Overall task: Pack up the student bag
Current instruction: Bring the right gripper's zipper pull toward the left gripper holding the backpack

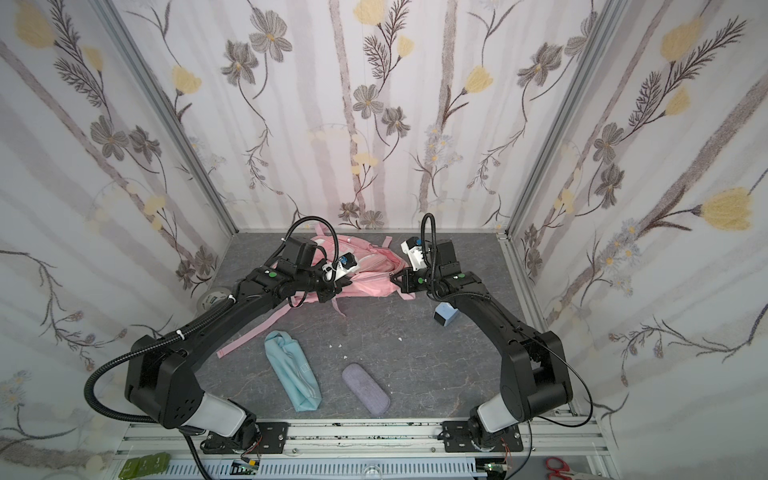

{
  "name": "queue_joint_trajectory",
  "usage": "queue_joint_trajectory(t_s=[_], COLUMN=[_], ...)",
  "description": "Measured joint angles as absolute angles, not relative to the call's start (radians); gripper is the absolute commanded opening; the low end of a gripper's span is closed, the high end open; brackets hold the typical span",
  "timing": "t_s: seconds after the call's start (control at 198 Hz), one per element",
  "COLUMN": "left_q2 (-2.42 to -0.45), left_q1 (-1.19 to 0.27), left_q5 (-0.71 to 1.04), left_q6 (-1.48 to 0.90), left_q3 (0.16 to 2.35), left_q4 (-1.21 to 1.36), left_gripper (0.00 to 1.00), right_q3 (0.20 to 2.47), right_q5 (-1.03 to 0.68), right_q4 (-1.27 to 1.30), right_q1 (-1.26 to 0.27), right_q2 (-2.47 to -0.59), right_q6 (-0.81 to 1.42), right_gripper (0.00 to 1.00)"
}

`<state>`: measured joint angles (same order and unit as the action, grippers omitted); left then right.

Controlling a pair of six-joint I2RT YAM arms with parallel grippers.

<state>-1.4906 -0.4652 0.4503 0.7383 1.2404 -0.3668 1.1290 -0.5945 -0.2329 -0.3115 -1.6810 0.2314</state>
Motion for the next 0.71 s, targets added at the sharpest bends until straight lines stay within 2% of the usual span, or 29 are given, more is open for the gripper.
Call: queue_joint_trajectory(t_s=[0.137, 0.152, 0.202, 0.222, 0.278, 0.354, 0.506, 0.607, 0.708], left_q2=[-1.486, -1.488, -1.505, -1.516, -1.544, -1.567, -1.583, -1.593, -1.608], left_q1=[-0.429, -0.427, -0.424, -0.423, -0.421, -0.428, -0.501, -0.550, -0.562], left_q5=[0.472, 0.472, 0.470, 0.469, 0.459, 0.445, 0.478, 0.510, 0.511], left_q6=[0.748, 0.750, 0.752, 0.753, 0.749, 0.737, 0.735, 0.731, 0.725], left_q3=[1.232, 1.234, 1.255, 1.271, 1.323, 1.393, 1.493, 1.507, 1.477], left_q4=[-0.347, -0.348, -0.355, -0.364, -0.391, -0.427, -0.495, -0.516, -0.521], left_gripper=[0.00, 0.05, 0.40, 0.50, 0.67, 0.71, 0.71, 0.67, 0.58], right_q3=[1.159, 1.165, 1.187, 1.195, 1.219, 1.249, 1.242, 1.205, 1.169], right_q5=[-0.596, -0.596, -0.594, -0.588, -0.567, -0.562, -0.574, -0.578, -0.588], right_q4=[-0.266, -0.269, -0.276, -0.278, -0.278, -0.276, -0.260, -0.219, -0.186], right_q1=[-0.287, -0.287, -0.292, -0.296, -0.318, -0.370, -0.465, -0.493, -0.507], right_q2=[-1.716, -1.718, -1.723, -1.724, -1.725, -1.723, -1.698, -1.668, -1.647], right_q6=[0.202, 0.200, 0.201, 0.201, 0.210, 0.225, 0.296, 0.356, 0.402], right_gripper=[0.00, 0.00, 0.00, 0.00, 0.00, 0.00, 0.00, 0.00, 0.00])
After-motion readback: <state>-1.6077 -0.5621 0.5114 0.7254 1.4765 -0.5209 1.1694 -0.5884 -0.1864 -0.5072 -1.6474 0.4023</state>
